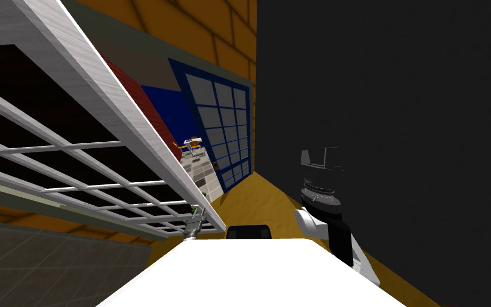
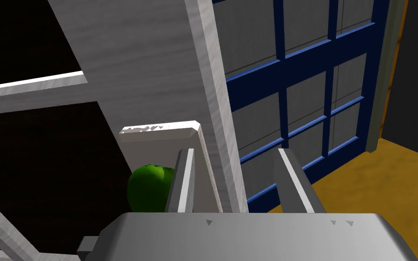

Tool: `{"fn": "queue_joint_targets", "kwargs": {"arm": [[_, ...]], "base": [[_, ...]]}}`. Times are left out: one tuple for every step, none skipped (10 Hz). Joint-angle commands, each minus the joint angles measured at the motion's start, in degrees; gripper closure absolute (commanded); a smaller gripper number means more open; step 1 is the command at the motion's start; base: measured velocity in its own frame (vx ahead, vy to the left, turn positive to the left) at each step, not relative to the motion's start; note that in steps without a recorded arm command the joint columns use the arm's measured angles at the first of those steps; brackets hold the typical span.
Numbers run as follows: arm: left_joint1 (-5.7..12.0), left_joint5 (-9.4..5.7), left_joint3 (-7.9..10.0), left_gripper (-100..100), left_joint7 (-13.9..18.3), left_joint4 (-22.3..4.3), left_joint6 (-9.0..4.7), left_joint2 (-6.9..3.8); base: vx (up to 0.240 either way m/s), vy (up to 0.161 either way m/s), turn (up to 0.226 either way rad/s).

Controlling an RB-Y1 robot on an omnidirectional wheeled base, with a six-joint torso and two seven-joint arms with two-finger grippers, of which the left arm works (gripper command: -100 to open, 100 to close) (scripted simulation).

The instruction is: Pull the door open

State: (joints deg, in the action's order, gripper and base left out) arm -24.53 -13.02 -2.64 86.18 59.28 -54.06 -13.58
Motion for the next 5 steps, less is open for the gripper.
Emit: {"fn": "queue_joint_targets", "kwargs": {"arm": [[-1.10, -0.75, -0.01, -100, 2.5, 0.2, 0.42, -0.36], [-1.20, -0.97, -0.38, -100, 3.8, 0.4, 0.34, -0.42], [-1.30, -1.17, -0.70, -100, 5.0, 0.6, 0.27, -0.48], [-1.37, -1.32, -0.96, -100, 5.8, 0.7, 0.21, -0.52], [-1.44, -1.47, -1.21, -100, 6.7, 0.9, 0.16, -0.56]], "base": [[-0.104, 0.016, -0.096], [-0.104, 0.027, -0.068], [-0.094, 0.035, -0.064], [-0.083, 0.043, -0.055], [-0.060, 0.027, -0.053]]}}
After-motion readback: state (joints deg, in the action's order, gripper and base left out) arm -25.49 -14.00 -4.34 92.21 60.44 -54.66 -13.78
